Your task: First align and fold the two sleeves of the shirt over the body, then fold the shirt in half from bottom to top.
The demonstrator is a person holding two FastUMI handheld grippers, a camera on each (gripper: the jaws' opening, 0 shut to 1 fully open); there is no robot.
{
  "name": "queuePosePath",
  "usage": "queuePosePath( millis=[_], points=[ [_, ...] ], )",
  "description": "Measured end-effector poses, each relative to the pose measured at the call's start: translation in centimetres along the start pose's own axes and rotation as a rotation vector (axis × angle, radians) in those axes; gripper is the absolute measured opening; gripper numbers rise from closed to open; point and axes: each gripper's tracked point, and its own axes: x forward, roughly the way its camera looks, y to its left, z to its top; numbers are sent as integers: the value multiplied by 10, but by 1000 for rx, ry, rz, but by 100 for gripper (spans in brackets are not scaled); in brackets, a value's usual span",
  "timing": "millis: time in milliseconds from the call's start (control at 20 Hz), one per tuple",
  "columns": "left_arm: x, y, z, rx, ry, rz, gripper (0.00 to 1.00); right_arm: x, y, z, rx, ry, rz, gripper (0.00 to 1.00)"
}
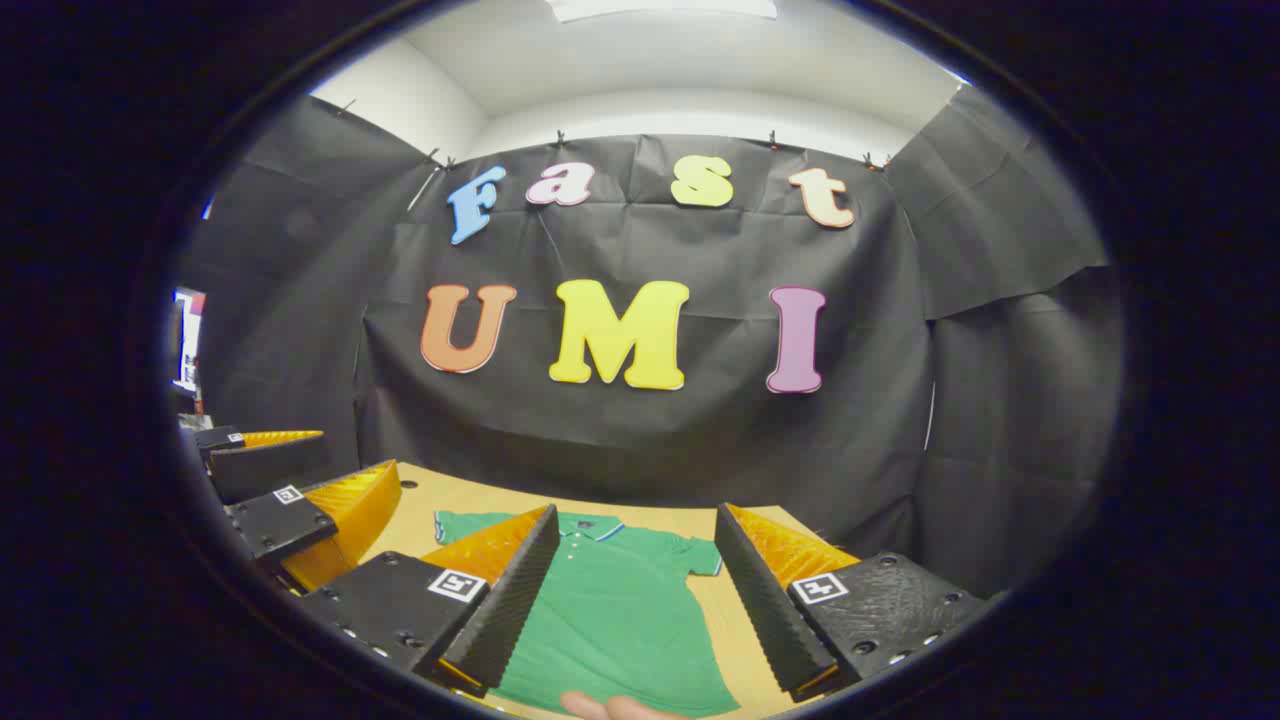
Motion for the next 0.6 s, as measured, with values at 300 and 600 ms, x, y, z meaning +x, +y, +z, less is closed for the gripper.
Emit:
queuePosePath(
  millis=[300, 600],
  points=[
    [6, 14, -8, -54, 33, 32, 100, 6, -3, -16, 20, 46, -7, 93],
    [11, 20, -13, -68, 50, 49, 100, 16, -13, -33, 54, 75, -26, 95]
  ],
)
